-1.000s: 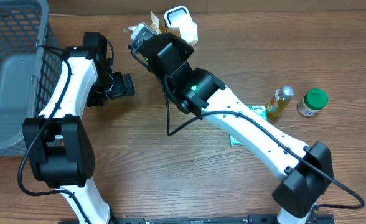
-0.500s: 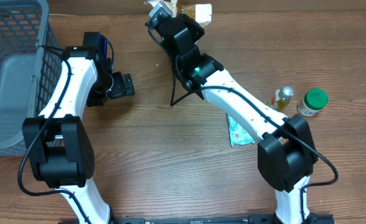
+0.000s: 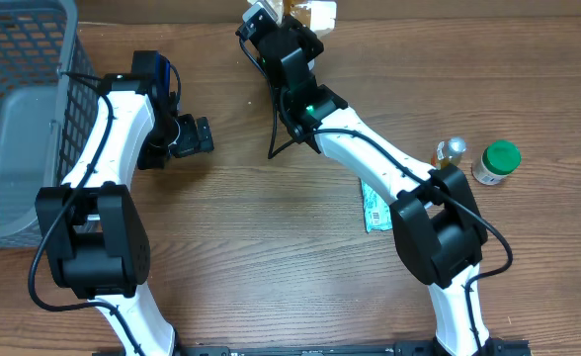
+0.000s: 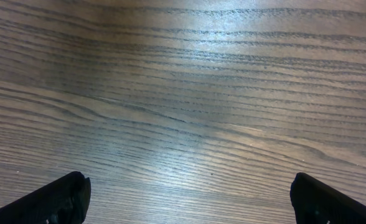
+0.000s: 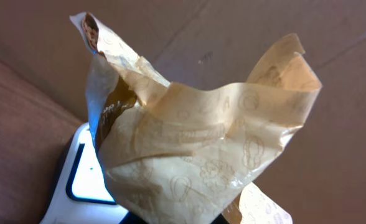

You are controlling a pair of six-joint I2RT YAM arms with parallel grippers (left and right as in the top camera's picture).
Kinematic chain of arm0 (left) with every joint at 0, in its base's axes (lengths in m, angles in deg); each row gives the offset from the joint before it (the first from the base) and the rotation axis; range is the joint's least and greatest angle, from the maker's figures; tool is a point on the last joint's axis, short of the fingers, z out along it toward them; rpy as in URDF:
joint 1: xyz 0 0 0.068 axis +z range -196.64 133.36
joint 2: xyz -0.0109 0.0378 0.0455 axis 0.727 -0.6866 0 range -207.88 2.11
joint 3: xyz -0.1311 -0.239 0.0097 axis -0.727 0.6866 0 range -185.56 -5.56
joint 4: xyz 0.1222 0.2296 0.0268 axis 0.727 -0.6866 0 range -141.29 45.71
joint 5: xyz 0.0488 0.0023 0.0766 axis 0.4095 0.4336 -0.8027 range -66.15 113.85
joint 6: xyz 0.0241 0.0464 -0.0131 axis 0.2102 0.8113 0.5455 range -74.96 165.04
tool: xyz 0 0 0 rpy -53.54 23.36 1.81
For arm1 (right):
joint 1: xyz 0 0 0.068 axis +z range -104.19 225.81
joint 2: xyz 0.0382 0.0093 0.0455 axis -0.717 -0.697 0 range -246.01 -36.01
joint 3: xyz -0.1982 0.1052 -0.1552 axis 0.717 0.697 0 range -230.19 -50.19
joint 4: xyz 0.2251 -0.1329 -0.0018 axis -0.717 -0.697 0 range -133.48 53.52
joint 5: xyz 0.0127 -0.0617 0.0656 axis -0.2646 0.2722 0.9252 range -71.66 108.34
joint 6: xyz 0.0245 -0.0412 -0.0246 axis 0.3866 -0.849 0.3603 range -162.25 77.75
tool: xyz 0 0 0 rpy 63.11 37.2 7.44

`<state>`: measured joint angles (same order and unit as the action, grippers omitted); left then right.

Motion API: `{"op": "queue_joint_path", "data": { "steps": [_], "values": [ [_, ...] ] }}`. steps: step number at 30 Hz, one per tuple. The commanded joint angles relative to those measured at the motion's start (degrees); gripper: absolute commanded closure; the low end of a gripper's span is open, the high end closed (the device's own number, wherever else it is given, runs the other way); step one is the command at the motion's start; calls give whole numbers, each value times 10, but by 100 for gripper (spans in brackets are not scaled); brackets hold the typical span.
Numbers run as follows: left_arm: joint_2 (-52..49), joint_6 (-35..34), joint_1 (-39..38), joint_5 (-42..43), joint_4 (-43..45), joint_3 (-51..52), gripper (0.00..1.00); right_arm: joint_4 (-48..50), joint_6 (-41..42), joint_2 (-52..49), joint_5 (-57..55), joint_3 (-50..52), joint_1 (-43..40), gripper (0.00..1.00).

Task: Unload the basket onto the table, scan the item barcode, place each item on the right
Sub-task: 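Hold the PanTree bag in front of the white scanner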

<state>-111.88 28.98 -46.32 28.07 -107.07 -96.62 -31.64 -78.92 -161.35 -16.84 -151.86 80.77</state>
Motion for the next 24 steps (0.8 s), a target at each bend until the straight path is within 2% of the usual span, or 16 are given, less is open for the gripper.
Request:
{"op": "queue_joint_path", "data": {
  "steps": [1, 10, 15, 24],
  "values": [
    [13, 11, -3, -4, 0, -5, 0, 17, 2, -18, -8, -14, -4, 96],
    [13, 11, -3, -4, 0, -5, 0, 24, 4, -56, 13, -14, -23, 96],
    [13, 11, -3, -4, 0, -5, 1, 8, 13, -65, 82, -14, -31, 96],
    [13, 11, -3, -4, 0, -5, 0, 51, 24, -65, 88, -14, -32, 96]
  ]
}}
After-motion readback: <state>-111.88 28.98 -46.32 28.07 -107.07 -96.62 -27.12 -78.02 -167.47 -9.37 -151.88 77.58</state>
